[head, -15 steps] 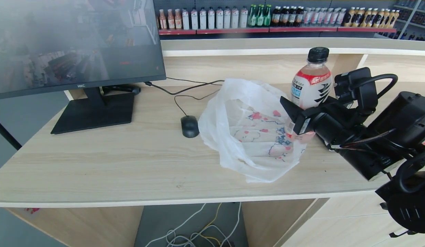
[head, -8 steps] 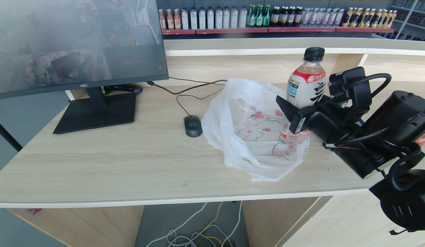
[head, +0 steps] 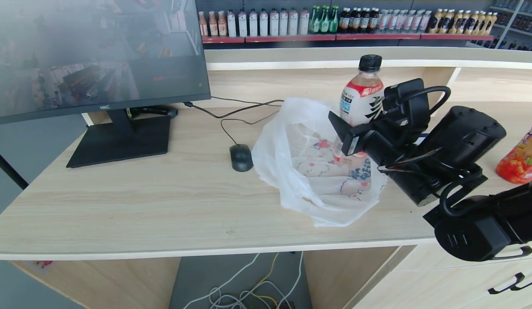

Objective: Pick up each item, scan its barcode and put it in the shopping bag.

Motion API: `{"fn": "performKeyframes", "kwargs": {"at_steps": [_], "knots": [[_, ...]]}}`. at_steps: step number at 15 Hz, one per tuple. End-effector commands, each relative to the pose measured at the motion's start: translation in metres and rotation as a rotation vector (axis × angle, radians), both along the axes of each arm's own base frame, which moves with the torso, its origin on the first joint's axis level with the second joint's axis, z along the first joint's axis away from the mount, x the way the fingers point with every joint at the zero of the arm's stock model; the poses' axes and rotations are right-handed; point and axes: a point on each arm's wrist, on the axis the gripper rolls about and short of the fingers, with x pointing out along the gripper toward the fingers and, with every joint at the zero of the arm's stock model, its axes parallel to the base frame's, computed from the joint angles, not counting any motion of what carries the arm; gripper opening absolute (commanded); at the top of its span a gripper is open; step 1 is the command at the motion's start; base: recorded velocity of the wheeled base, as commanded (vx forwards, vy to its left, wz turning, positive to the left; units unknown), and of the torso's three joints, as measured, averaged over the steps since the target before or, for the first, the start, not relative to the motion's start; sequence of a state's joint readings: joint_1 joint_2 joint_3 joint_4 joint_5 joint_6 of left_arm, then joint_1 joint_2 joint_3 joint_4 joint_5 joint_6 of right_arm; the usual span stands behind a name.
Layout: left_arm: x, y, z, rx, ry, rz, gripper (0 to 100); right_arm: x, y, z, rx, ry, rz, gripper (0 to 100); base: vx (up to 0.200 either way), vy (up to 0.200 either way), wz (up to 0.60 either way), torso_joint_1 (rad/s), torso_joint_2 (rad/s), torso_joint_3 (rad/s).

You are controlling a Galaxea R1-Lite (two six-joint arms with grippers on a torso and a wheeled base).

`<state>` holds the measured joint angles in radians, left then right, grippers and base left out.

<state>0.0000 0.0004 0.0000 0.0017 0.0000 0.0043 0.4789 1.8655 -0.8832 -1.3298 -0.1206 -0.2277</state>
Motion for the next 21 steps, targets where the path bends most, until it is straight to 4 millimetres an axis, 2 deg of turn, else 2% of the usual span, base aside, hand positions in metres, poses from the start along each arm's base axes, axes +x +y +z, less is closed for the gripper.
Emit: {"fn": "performKeyframes", "kwargs": {"at_steps": [1, 4, 14, 17, 21], "knots": [[0.0, 0.0, 0.0, 0.0, 0.001, 0.0, 100, 0.013, 0.007, -0.01, -0.001, 0.018, 0.003, 0, 0.0, 0.0, 0.0, 0.0, 0.0, 0.0], [0.0, 0.0, 0.0, 0.0, 0.001, 0.0, 100, 0.023, 0.014, -0.013, 0.023, 0.019, 0.014, 0, 0.0, 0.0, 0.0, 0.0, 0.0, 0.0], [0.0, 0.0, 0.0, 0.0, -0.001, 0.0, 100, 0.037, 0.022, -0.028, 0.032, 0.055, 0.019, 0, 0.0, 0.0, 0.0, 0.0, 0.0, 0.0], [0.0, 0.0, 0.0, 0.0, 0.001, 0.0, 100, 0.034, 0.031, -0.033, 0.028, 0.069, 0.038, 0, 0.0, 0.0, 0.0, 0.0, 0.0, 0.0], [0.0, 0.0, 0.0, 0.0, 0.001, 0.0, 100, 0.039, 0.03, -0.039, 0.039, 0.091, 0.034, 0, 0.0, 0.0, 0.0, 0.0, 0.0, 0.0]]}}
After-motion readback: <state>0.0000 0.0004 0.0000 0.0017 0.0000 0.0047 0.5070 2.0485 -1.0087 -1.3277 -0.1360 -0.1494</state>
